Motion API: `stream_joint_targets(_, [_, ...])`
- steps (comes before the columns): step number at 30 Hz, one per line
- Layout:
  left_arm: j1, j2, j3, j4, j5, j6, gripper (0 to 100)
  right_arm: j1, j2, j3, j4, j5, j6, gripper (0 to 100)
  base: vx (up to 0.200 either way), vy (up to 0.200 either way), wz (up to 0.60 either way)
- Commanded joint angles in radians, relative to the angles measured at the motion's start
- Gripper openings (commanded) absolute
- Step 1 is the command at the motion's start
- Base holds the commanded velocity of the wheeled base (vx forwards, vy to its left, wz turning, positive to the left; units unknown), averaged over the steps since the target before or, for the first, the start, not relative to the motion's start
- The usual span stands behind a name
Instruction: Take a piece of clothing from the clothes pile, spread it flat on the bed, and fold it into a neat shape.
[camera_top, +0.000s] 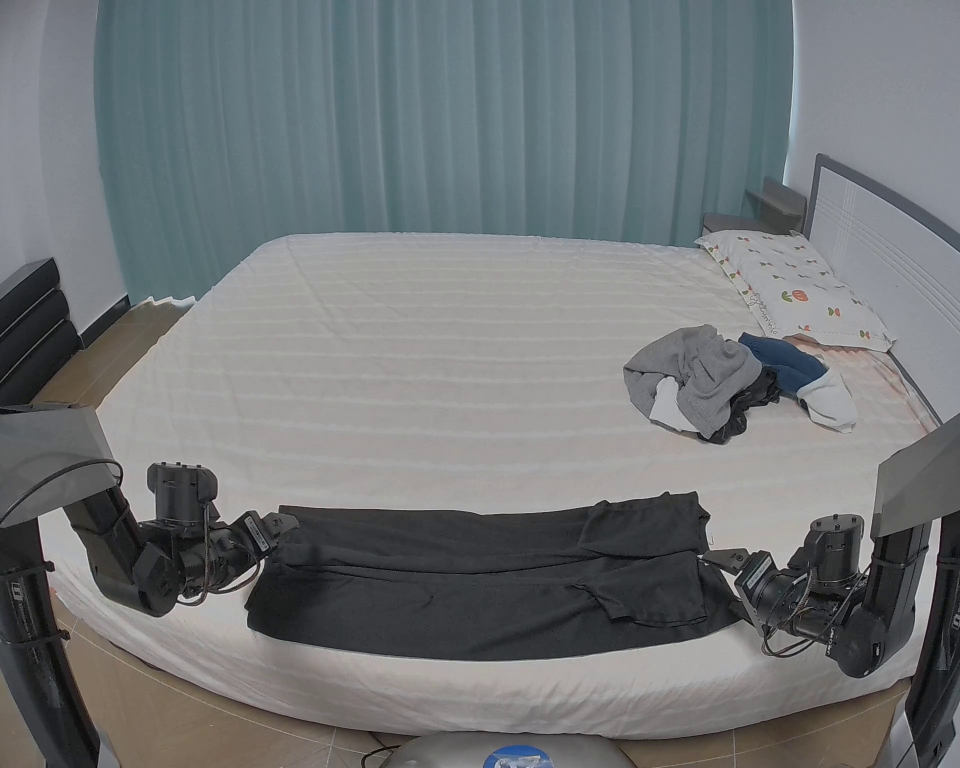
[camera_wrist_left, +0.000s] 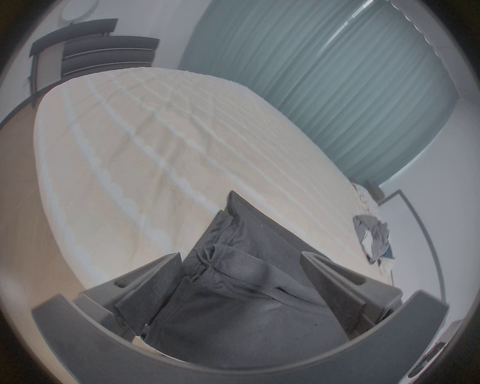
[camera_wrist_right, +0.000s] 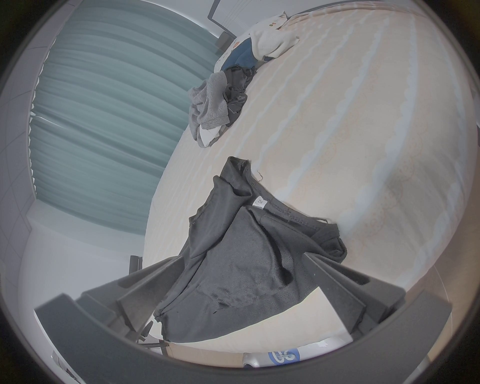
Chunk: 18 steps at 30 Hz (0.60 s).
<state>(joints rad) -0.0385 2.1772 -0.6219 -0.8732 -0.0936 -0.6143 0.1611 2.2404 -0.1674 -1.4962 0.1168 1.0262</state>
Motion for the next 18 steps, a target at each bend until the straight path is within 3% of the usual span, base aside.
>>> stream_joint_targets(1, [-0.023,0.064,-0.079,0.053,0.009,0.145,100,0.006,0.021,-0.001,-0.001,0.000,0.002,100,0.000,0.000,0.00])
stream_joint_targets(9, [-0.024,0.119,-0.065,0.040,0.028,0.234,100,0.008,0.028,-0.003,-0.001,0.001,0.000,100,0.000,0.000,0.00])
stream_joint_targets(18, [-0.037,0.150,-0.079,0.013,0.038,0.240,100,0.015,0.042,0.002,-0.022,0.001,0.000,100,0.000,0.000,0.00])
